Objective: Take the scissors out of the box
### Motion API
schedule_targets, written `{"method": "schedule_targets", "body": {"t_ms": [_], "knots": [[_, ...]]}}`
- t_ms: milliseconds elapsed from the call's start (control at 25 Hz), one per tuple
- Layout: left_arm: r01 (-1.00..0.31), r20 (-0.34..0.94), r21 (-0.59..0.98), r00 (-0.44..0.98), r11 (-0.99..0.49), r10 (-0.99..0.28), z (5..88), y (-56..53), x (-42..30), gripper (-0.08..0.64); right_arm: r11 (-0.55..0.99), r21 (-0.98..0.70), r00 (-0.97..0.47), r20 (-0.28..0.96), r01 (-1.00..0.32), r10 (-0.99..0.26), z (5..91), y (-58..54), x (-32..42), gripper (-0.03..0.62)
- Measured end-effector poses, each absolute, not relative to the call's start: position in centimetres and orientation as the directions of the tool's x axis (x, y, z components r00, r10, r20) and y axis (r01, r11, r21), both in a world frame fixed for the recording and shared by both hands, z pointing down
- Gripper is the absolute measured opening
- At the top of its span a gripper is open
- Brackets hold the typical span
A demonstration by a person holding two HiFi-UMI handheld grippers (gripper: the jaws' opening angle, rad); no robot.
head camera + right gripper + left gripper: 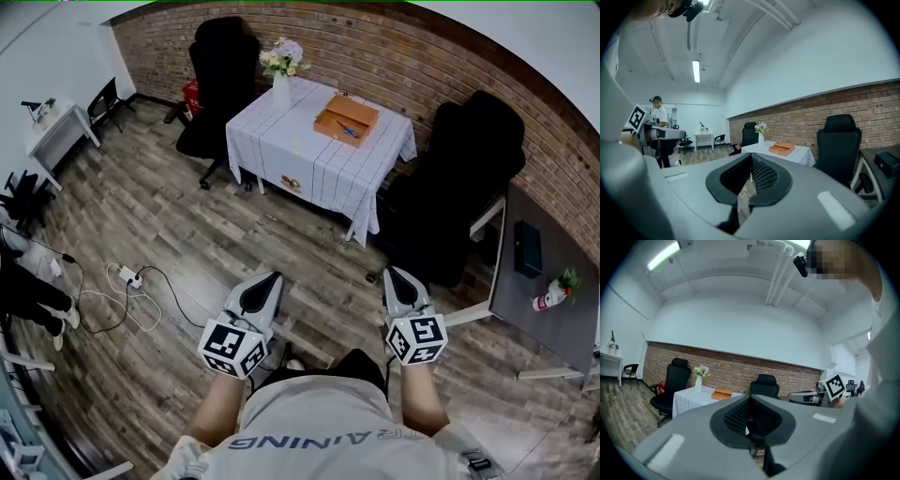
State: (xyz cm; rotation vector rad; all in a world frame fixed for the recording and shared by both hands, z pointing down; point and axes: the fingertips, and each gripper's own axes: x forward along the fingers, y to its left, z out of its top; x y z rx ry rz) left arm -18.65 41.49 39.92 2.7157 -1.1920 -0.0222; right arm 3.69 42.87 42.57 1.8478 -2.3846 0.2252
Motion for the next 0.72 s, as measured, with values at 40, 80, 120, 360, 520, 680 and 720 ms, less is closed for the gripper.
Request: {"method": "schedule_targets", "body": {"t_ms": [40,80,120,360,520,680,720], "knots": [[-0.729,0.058,0.169,0.679,-0.663,-0.732,40.1,41.0,-19.0,0.002,0.248,-0.041,-0.251,0.189,-0.968,-0.949,42.6,42.5,3.3,0.014],[-0.730,0.059,0.175,0.678,-0.661,-0.733,40.3,40.5,-19.4,0.002,0.250,-0.038,-0.253,0.194,-0.967,-0.948,42.7,42.1,3.1,0.014],[-0.731,0.059,0.183,0.676,-0.657,-0.735,40.6,39.9,-19.6,0.002,0.252,-0.034,-0.254,0.199,-0.967,-0.947,42.7,41.6,2.9,0.014],[-0.734,0.066,0.202,0.671,-0.649,-0.738,41.3,36.7,-19.7,0.002,0.271,-0.005,-0.264,0.236,-0.963,-0.935,43.1,37.1,3.2,0.014],[-0.766,0.075,0.204,0.633,-0.610,-0.770,41.9,33.3,-20.3,0.002,0.296,-0.009,-0.290,0.233,-0.955,-0.928,43.1,32.4,3.3,0.014],[-0.790,0.077,0.202,0.603,-0.579,-0.794,41.7,28.8,-19.5,0.002,0.326,-0.009,-0.320,0.222,-0.945,-0.921,42.6,27.5,4.3,0.014],[-0.794,0.077,0.195,0.598,-0.576,-0.798,41.5,27.5,-18.9,0.002,0.331,-0.011,-0.325,0.221,-0.943,-0.919,42.5,26.3,4.8,0.014]]}}
